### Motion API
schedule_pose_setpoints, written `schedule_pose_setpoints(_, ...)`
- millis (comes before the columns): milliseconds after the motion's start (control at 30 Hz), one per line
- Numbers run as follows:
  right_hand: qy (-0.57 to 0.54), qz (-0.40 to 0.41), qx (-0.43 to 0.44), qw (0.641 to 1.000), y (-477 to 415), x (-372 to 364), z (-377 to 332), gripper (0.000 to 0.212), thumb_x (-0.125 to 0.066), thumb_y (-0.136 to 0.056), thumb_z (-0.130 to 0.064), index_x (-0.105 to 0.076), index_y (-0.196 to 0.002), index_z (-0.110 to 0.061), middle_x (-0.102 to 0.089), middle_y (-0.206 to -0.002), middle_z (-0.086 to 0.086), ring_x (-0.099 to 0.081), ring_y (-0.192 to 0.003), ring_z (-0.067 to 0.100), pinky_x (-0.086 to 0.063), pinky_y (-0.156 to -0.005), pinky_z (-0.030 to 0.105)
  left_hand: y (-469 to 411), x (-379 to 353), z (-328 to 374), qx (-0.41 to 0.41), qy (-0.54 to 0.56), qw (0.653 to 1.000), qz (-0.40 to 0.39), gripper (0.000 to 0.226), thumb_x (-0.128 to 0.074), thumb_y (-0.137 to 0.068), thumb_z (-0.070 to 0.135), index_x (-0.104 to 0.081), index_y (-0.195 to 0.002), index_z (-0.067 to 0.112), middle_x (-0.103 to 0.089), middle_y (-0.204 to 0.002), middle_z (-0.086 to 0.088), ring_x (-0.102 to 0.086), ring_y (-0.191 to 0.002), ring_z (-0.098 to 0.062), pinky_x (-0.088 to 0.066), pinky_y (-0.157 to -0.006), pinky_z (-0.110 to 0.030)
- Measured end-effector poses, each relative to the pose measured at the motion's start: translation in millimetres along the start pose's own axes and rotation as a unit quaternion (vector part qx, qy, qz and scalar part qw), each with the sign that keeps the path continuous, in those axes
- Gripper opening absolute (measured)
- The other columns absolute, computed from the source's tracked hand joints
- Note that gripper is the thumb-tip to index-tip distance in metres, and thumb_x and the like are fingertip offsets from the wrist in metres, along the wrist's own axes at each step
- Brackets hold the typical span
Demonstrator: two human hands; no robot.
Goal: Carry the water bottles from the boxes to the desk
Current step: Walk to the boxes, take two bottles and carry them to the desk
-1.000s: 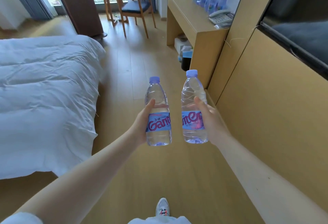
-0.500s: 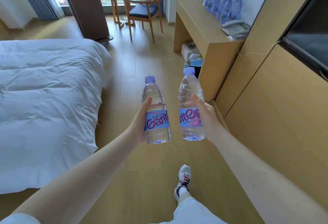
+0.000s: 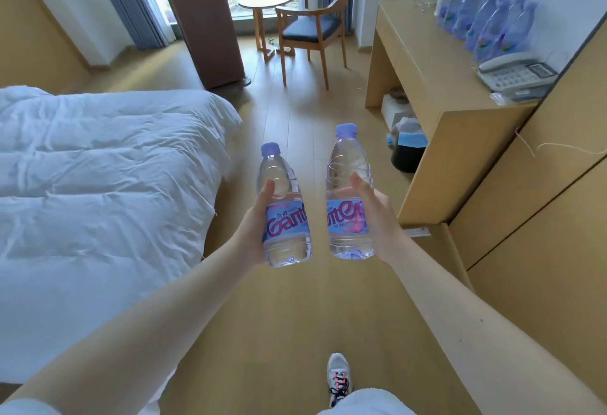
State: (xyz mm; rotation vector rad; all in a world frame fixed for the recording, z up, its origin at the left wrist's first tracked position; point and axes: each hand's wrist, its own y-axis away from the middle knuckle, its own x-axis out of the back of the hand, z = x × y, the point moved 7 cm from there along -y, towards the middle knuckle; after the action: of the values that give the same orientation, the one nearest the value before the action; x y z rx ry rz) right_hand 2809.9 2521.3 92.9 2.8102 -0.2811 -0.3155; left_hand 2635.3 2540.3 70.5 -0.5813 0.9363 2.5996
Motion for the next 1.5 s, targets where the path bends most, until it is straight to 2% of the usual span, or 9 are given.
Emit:
schedule_pose_setpoints(100, -0.004, -0.004, -0.002, 1.000, -39.7, 5.0, -14.0, 0.060, -0.059, -0.081, -0.054, -0.062, -0.117, -0.006, -0.071, -0.102, 0.018, -0.072, -0.084, 0.024, -0.058, -0.073, 0.033, -28.2, -7.2, 22.2, -0.003, -0.003, 1.000, 0.008, 0.063, -0.059, -0.068, 0.064, -0.063, -0.105, 0.014, -0.072, -0.089, -0.011, -0.072, -0.073, -0.024, -0.060, -0.065, -0.035)
schedule_pose_setpoints(200, 0.000, 0.002, -0.008, 1.000, -70.7, 9.8, -21.5, 0.072, -0.058, -0.074, -0.060, -0.061, -0.120, -0.004, -0.071, -0.101, 0.017, -0.072, -0.082, 0.022, -0.057, -0.070, 0.031, -53.1, -12.7, 37.8, -0.007, 0.015, 1.000, -0.023, 0.078, -0.088, -0.036, 0.061, -0.071, -0.096, 0.015, -0.072, -0.092, -0.012, -0.072, -0.076, -0.026, -0.060, -0.066, -0.038)
schedule_pose_setpoints(333, 0.009, -0.008, -0.009, 1.000, -105.9, 11.2, -30.6, 0.059, -0.054, -0.086, -0.052, -0.062, -0.118, -0.003, -0.071, -0.090, 0.011, -0.072, -0.071, 0.016, -0.056, -0.060, 0.026, -86.0, -13.2, 51.6, -0.014, 0.045, 0.997, -0.054, 0.081, -0.091, -0.028, 0.059, -0.074, -0.093, 0.015, -0.072, -0.093, -0.011, -0.072, -0.077, -0.027, -0.060, -0.067, -0.039)
schedule_pose_setpoints(500, 0.038, 0.003, -0.003, 0.999, -148.3, 5.4, -38.6, 0.078, -0.064, -0.068, -0.064, -0.061, -0.116, -0.003, -0.071, -0.101, 0.018, -0.072, -0.088, 0.027, -0.058, -0.082, 0.041, -129.6, -6.1, 78.0, -0.004, 0.041, 0.998, -0.051, 0.070, -0.086, -0.043, 0.061, -0.073, -0.094, 0.013, -0.072, -0.091, -0.012, -0.072, -0.075, -0.027, -0.060, -0.065, -0.038)
schedule_pose_setpoints(667, 0.077, 0.051, 0.017, 0.996, -209.0, 5.9, -55.2, 0.089, -0.066, -0.050, -0.075, -0.062, -0.108, -0.007, -0.068, -0.106, 0.021, -0.068, -0.099, 0.033, -0.052, -0.095, 0.051, -195.2, 4.9, 122.9, 0.022, -0.007, 0.999, -0.050, 0.056, -0.050, -0.075, 0.062, -0.062, -0.103, 0.015, -0.072, -0.085, -0.008, -0.071, -0.070, -0.023, -0.060, -0.063, -0.035)
schedule_pose_setpoints(867, 0.043, 0.073, 0.031, 0.996, -295.6, -23.3, -93.3, 0.085, -0.069, -0.057, -0.065, -0.061, -0.114, -0.002, -0.070, -0.102, 0.019, -0.071, -0.090, 0.029, -0.056, -0.080, 0.038, -270.6, 20.2, 201.3, 0.031, -0.041, 0.996, -0.074, 0.057, -0.051, -0.071, 0.062, -0.064, -0.100, 0.015, -0.072, -0.085, -0.008, -0.071, -0.070, -0.023, -0.059, -0.062, -0.033)
schedule_pose_setpoints(1000, 0.045, 0.069, 0.046, 0.996, -347.1, -58.0, -122.8, 0.068, -0.070, -0.073, -0.056, -0.059, -0.115, -0.003, -0.070, -0.093, 0.013, -0.072, -0.080, 0.021, -0.057, -0.068, 0.028, -305.2, 32.2, 260.9, 0.021, -0.039, 0.994, -0.096, 0.051, -0.045, -0.082, 0.060, -0.065, -0.095, 0.015, -0.072, -0.079, -0.008, -0.070, -0.065, -0.021, -0.060, -0.060, -0.033)
schedule_pose_setpoints(1133, 0.054, 0.054, 0.045, 0.996, -390.2, -87.0, -133.7, 0.044, -0.059, -0.086, -0.043, -0.057, -0.108, -0.006, -0.068, -0.083, 0.005, -0.071, -0.067, 0.011, -0.054, -0.057, 0.020, -331.3, 54.6, 299.1, 0.014, -0.026, 0.994, -0.109, 0.053, -0.050, -0.072, 0.060, -0.064, -0.096, 0.015, -0.072, -0.081, -0.007, -0.070, -0.066, -0.021, -0.059, -0.063, -0.032)
schedule_pose_setpoints(1500, 0.117, 0.034, 0.031, 0.992, -477.0, -133.0, -138.4, 0.048, -0.063, -0.086, -0.047, -0.056, -0.109, -0.004, -0.068, -0.096, 0.015, -0.071, -0.083, 0.021, -0.057, -0.068, 0.028, -388.0, 105.1, 350.3, 0.008, -0.016, 0.998, -0.064, 0.058, -0.053, -0.071, 0.063, -0.062, -0.105, 0.016, -0.071, -0.090, -0.009, -0.069, -0.076, -0.023, -0.056, -0.075, -0.038)
